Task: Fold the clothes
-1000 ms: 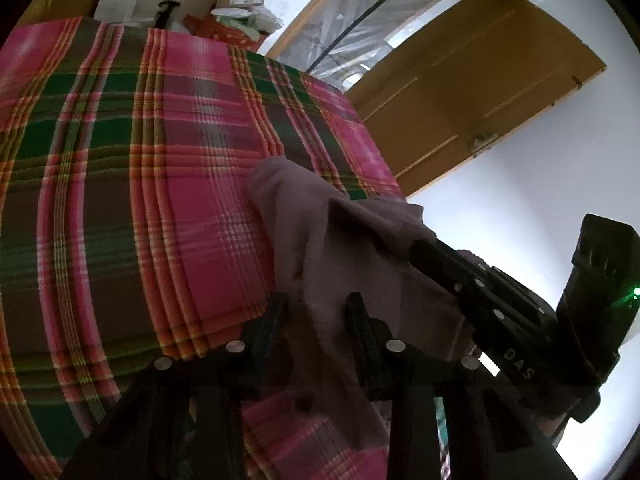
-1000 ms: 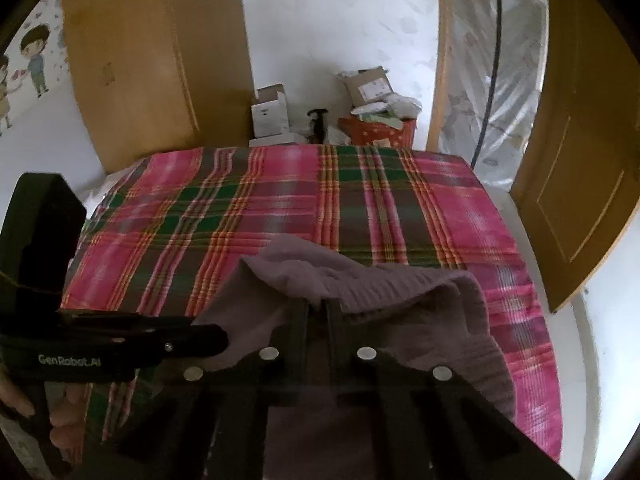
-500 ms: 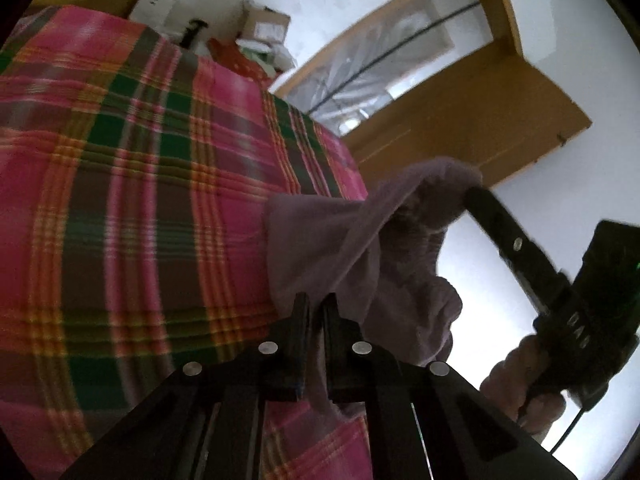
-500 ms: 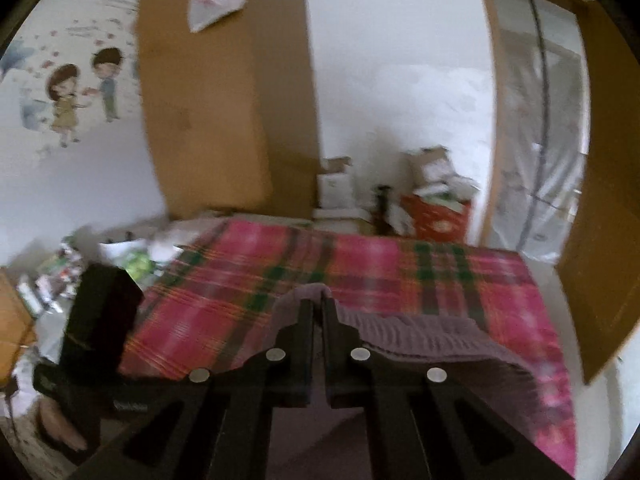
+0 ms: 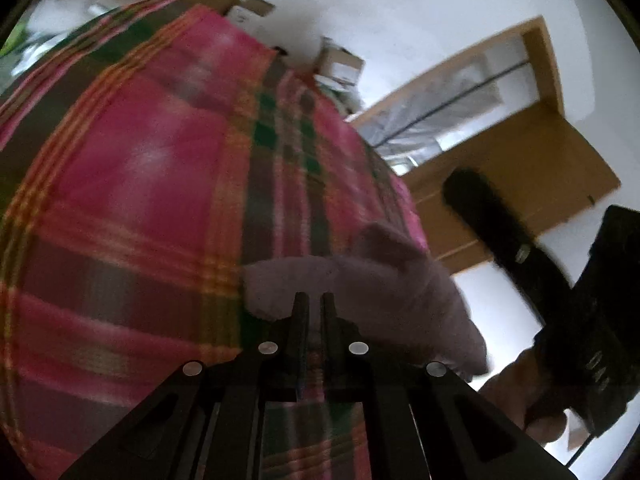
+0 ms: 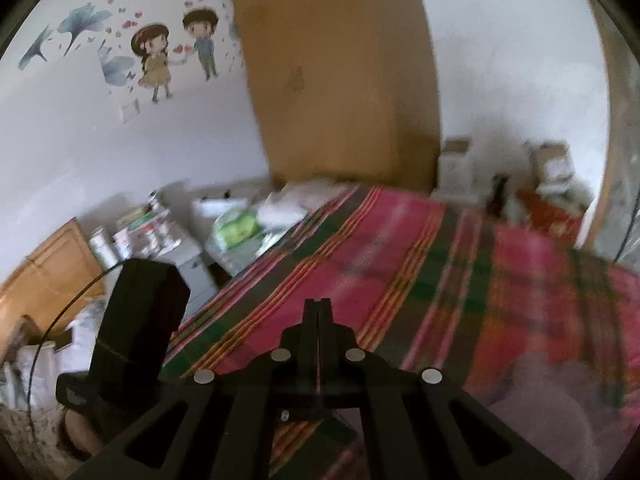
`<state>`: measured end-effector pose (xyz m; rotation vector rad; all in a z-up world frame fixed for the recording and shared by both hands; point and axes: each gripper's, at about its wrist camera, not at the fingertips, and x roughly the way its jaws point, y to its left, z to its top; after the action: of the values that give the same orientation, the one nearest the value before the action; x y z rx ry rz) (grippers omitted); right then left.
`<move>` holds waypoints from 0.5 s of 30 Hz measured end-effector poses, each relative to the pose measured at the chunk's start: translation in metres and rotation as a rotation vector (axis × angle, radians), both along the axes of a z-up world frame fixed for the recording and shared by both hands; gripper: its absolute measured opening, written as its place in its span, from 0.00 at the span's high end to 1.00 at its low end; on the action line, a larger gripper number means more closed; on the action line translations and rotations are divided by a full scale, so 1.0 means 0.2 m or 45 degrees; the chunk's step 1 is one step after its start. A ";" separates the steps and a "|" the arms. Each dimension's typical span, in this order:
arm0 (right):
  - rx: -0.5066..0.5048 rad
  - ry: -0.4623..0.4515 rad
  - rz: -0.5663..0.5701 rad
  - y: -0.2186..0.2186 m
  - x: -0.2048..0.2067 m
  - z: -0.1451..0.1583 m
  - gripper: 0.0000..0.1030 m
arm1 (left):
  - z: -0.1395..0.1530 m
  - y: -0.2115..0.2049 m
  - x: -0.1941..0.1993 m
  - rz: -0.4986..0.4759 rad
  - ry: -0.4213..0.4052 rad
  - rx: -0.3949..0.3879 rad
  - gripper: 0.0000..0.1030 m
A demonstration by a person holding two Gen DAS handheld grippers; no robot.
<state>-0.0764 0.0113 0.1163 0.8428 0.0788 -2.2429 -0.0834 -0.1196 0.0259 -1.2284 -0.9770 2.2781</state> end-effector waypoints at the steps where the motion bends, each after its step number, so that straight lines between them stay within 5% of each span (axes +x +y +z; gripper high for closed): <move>1: 0.003 -0.013 -0.001 0.01 0.01 -0.02 1.00 | -0.01 -0.02 0.01 0.016 -0.005 -0.009 0.96; 8: -0.036 -0.079 -0.121 0.24 0.10 -0.05 0.99 | 0.06 -0.01 0.04 0.010 0.087 -0.153 0.92; 11: -0.056 -0.080 -0.247 0.46 0.16 -0.01 0.93 | 0.11 0.03 0.05 -0.030 0.149 -0.188 0.80; 15: -0.081 -0.069 -0.436 0.75 0.26 0.03 0.69 | 0.17 0.15 0.10 -0.128 0.243 -0.247 0.73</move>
<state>-0.0238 0.1618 0.1226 0.9392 -0.1737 -2.5216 -0.0634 -0.0905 0.0603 -1.0819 -0.6250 2.4010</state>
